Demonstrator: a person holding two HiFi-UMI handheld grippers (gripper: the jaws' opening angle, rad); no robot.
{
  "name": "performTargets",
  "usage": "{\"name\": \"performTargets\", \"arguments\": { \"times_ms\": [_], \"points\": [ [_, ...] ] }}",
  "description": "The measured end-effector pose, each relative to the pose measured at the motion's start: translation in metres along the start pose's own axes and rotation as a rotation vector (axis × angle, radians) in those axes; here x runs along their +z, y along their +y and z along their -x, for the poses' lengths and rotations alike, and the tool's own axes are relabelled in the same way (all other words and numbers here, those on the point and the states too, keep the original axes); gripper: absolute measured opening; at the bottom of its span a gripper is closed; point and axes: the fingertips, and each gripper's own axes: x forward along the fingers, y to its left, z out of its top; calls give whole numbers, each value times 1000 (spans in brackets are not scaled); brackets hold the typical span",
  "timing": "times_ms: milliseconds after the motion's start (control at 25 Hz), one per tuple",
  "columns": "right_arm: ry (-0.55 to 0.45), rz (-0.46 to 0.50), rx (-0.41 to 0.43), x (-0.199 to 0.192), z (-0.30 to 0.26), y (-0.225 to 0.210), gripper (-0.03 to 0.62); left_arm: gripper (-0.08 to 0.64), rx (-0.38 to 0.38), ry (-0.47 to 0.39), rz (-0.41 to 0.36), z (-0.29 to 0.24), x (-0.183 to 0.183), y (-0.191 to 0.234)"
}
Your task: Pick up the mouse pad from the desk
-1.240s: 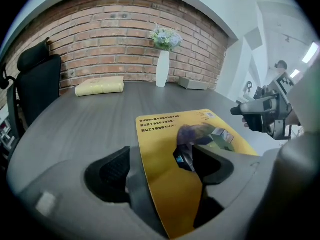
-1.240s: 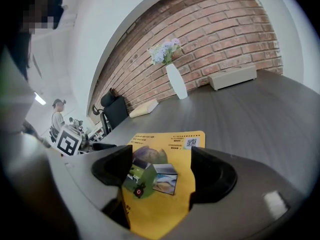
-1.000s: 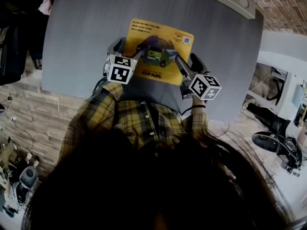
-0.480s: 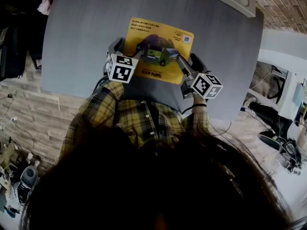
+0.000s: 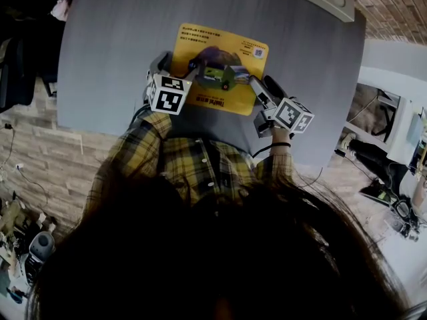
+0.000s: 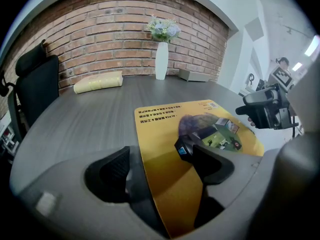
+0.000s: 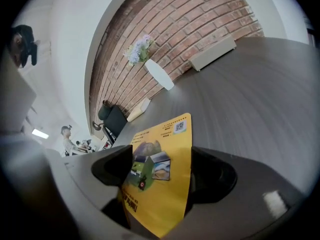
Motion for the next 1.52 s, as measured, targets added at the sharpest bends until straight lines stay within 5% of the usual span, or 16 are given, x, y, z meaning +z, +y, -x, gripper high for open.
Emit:
{"name": "performTargets", "arguments": {
  "times_ms": [1200, 1520],
  "points": [
    [498, -310, 126, -35, -2, 0, 353, 400, 3, -10, -4, -1, 1, -1],
    [378, -297, 162, -12, -12, -10, 311, 400, 0, 2, 1, 0, -1, -1]
  ]
}}
